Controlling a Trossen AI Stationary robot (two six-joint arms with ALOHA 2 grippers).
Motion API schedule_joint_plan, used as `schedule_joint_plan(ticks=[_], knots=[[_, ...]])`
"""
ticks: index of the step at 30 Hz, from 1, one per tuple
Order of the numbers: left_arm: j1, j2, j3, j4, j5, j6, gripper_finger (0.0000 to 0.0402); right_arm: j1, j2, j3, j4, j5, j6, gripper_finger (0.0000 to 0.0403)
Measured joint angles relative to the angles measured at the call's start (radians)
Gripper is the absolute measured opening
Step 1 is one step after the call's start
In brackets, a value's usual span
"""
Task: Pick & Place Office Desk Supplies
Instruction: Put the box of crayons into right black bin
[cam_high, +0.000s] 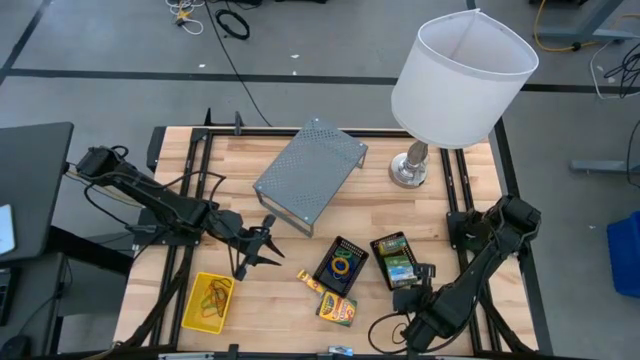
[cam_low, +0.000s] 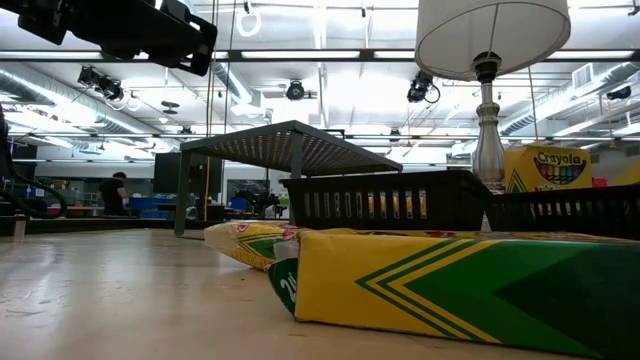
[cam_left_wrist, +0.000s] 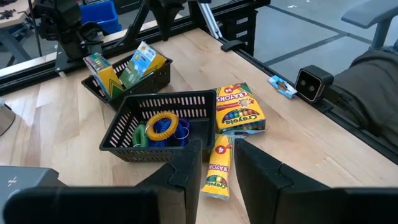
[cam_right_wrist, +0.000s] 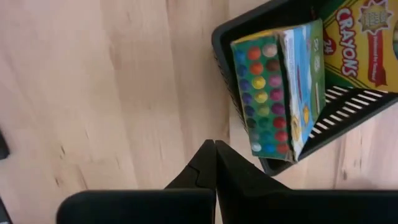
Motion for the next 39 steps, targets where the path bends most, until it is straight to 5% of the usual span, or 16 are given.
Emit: schedule_joint_plan(ticks=[21,39], knots=[[0.0,0.0,0.0,0.0,0.022,-0.002,0.0103,-0.062,0.0,-0.079,0.044,0.006,-0.063,0.0],[0.0,0.0,0.0,-0.003,0.029,-0.002,0.0103,-0.113,0.0,-0.079,-0.053,0.249,-0.048,0.0]])
